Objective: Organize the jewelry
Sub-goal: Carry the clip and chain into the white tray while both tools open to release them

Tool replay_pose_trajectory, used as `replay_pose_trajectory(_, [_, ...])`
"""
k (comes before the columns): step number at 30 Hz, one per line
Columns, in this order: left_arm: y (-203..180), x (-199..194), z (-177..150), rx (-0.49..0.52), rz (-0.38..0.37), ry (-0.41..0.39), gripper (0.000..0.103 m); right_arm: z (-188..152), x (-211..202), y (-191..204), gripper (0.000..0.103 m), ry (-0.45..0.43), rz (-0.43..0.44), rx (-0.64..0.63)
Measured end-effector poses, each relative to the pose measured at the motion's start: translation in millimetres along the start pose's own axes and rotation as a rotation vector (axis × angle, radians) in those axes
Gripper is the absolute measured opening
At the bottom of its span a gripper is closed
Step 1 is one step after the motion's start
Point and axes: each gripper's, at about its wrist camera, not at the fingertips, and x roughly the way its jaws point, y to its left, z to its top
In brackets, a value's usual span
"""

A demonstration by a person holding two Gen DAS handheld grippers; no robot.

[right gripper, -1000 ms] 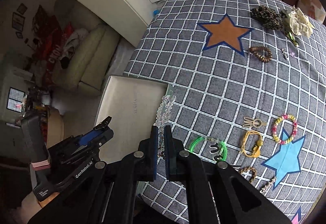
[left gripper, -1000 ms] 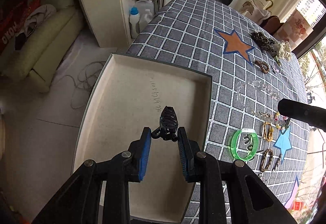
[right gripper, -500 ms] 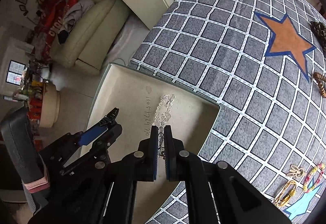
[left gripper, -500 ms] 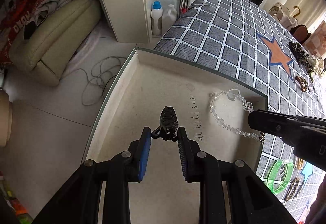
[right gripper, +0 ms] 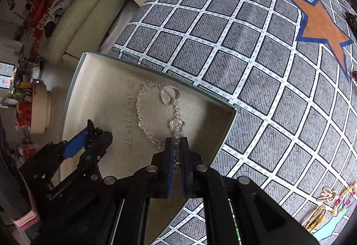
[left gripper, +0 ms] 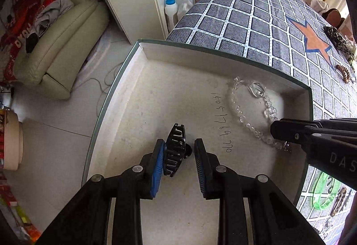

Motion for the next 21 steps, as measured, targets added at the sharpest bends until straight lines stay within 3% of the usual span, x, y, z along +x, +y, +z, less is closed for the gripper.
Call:
replay_pose_trajectory(1, [0.3,-0.3,0.6,-0.001,-0.002,0.004,0.034,0.5,0.3,1.5,0.008,0.002,-0.005,-0.008])
replay_pose_trajectory(4, [1.0,-2.4,-1.1,-0.006,-0.01,0.014,0.035,3.7,2.0,11.4,0.03,-0.006,0.005,-0.022])
replay_pose_trajectory(5, [1.9,-3.4,-2.3,-0.006,-0.008,0.015,0.056,4.3,-0.1,14.5,0.037,-0.017,0.01,-0.026])
replay_pose_trajectory(6, [2.6,-4.8,-2.9,-0.01,0.001,0.013,0.092,4.5,-3.5,16.7,0.041,-0.029,0.009,-0.029])
replay_pose_trajectory(7, [3.5,-7.9,-3.3,-0.017,0.017,-0.002,0.101,4.6,-7.4,18.3,0.041,-0.042,0.01,-0.031])
replay_pose_trajectory(13, [3.0,-18.9,-5.1,-0.005,0.016,-0.008,0.102,3.2,-41.7,16.6,0.046,-0.119,0.027,-0.003])
replay_pose_trajectory(15, [0.8,-23.9,-6.0,0.003,0.013,-0.013,0.102,-1.1,-50.8,11.7,0.058,-0.127,0.028,0.016])
replay_pose_trajectory(21, [-8.6,-44.1,-13.1,0.022,-0.046,-0.018,0.103,-26.4,-77.1,-13.9,0.079,-0.135,0.017,0.075])
